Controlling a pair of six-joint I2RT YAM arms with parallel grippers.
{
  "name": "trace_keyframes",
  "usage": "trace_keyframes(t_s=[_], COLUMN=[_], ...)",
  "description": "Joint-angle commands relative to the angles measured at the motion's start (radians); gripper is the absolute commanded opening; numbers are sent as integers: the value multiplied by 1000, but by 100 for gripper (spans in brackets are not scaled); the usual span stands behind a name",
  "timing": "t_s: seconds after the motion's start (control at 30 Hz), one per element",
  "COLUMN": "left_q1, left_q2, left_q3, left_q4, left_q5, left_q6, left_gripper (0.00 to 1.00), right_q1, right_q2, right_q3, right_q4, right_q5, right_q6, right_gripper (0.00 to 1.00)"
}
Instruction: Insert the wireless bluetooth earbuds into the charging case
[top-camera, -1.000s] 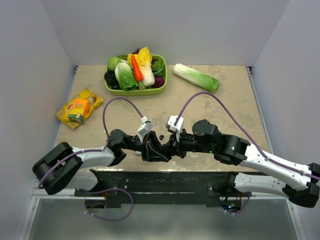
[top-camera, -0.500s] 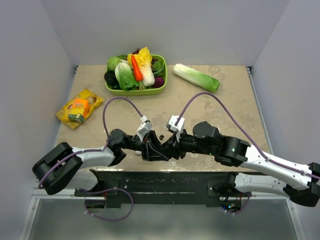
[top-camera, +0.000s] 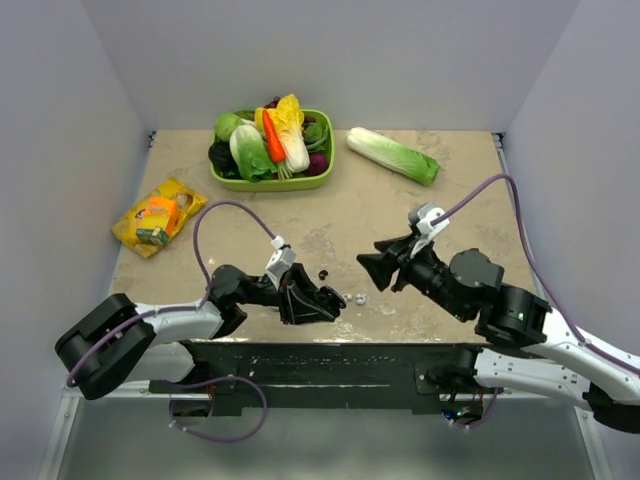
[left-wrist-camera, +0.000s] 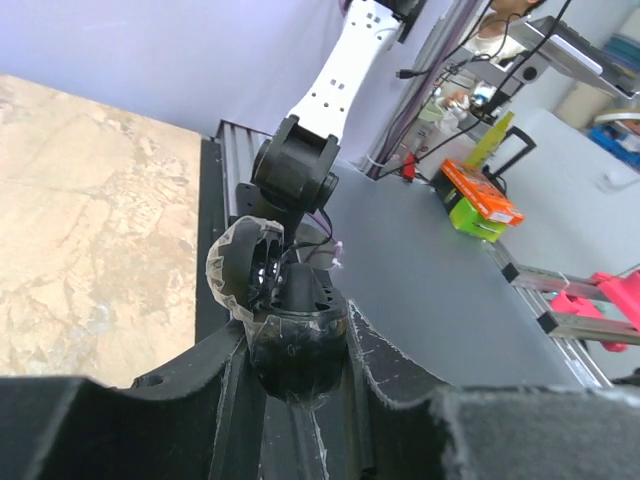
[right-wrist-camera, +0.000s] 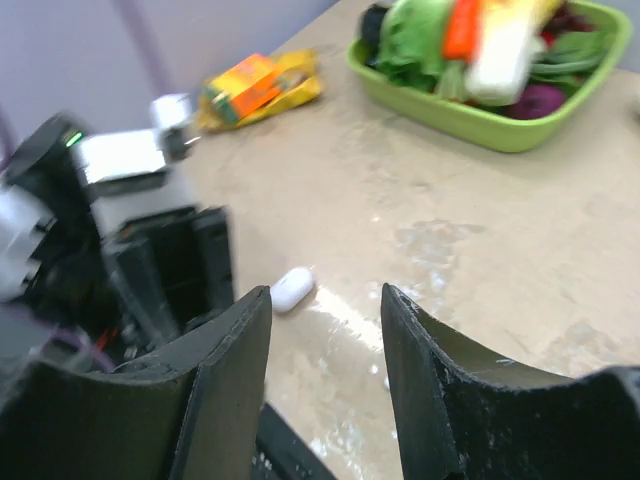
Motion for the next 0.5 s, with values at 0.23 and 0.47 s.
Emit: trace_keyframes(t_s=[0.23,0.47], left_q1=[-3,-6], left_q2=[-313,-523], left_q3=[-221,-295], left_q4=[450,304], left_q5=[-308,-451], left_q6=[244,323], left_gripper=[0,0], right_q1=[-254,-255], right_q2=[350,634], right_q3=[-260,-209], right_q4=[282,451], right_q5=[-184,-250], right_q6=[149,158], right_gripper=[44,34])
